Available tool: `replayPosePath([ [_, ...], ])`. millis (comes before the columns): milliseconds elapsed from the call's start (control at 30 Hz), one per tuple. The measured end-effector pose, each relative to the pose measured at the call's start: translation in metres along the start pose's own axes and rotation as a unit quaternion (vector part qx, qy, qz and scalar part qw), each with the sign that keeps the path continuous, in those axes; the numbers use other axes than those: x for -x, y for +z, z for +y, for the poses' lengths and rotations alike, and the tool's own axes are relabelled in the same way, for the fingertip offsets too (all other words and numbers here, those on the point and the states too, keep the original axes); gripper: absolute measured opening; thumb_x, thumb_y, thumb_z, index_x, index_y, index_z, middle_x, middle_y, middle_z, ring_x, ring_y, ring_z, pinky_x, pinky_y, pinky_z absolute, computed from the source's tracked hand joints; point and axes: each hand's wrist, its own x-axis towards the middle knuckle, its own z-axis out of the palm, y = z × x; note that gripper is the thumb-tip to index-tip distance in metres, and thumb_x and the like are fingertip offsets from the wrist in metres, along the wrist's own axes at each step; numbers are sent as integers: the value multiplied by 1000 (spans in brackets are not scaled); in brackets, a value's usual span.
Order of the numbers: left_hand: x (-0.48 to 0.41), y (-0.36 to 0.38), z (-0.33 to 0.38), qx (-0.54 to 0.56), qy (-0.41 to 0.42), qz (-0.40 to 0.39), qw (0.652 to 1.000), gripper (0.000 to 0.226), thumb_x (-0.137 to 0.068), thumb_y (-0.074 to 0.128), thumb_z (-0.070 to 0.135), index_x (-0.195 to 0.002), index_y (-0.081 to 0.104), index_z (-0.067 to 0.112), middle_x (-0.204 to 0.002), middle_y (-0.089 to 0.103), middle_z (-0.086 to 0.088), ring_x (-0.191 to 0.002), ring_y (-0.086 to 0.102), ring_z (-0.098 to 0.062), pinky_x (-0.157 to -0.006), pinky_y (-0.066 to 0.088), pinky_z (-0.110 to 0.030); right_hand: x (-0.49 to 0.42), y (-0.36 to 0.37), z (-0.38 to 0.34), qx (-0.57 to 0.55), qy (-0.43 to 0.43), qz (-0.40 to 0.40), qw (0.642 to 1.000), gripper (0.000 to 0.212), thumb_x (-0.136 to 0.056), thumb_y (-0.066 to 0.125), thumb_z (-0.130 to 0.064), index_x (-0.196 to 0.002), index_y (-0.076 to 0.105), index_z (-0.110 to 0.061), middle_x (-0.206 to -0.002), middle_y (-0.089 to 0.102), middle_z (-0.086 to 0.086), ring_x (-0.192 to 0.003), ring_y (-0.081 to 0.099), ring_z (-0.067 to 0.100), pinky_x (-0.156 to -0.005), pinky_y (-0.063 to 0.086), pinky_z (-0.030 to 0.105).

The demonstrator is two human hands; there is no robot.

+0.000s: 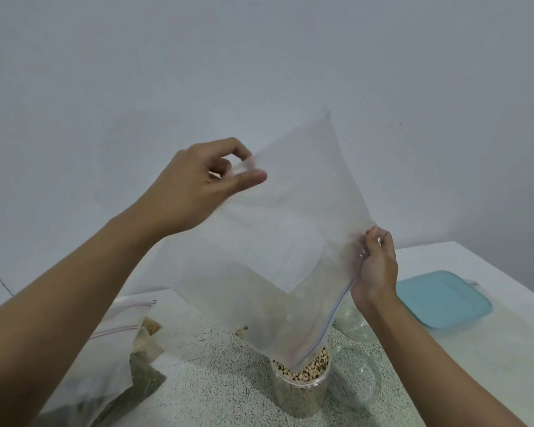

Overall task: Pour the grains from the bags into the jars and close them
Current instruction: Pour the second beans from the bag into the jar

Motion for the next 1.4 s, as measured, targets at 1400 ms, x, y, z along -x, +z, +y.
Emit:
replayPosePath([
  [1400,35,27,-30,-66,56,45,995,10,-105,47,38,-103,49,28,-53,40,-11,-41,26,-15,-43,27,-23,-21,-1,26,-34,66,-50,996,16,-107,45,-42,-100,49,-27,-79,62,-8,-63,56,5,-64,50,26],
])
